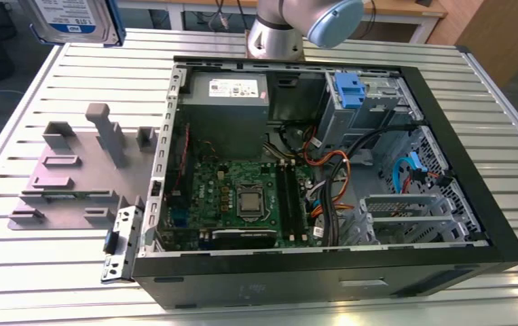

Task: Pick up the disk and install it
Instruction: 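Pick up the disk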

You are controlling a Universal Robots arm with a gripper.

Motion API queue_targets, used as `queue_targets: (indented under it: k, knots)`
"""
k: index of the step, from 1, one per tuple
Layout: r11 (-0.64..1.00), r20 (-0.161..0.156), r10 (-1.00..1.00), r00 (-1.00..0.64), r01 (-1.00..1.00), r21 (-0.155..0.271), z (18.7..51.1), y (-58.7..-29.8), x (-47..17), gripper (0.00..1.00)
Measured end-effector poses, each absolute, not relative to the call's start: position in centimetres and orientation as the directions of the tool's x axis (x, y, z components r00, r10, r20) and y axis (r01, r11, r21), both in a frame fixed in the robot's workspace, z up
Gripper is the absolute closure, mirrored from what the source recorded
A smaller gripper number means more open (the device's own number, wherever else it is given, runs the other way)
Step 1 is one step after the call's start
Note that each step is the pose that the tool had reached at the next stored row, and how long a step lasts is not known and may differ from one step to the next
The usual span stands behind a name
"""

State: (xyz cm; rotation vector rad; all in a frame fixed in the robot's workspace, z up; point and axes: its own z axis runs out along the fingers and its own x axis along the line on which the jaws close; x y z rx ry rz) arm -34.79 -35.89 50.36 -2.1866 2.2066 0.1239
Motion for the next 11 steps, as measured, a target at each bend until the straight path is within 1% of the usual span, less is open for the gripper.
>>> queue_targets:
  k: [11]
  knots:
    - [0.008, -0.079, -0.997, -0.010, -0.999, 0.034, 50.36, -35.89, -34.52, 0.63]
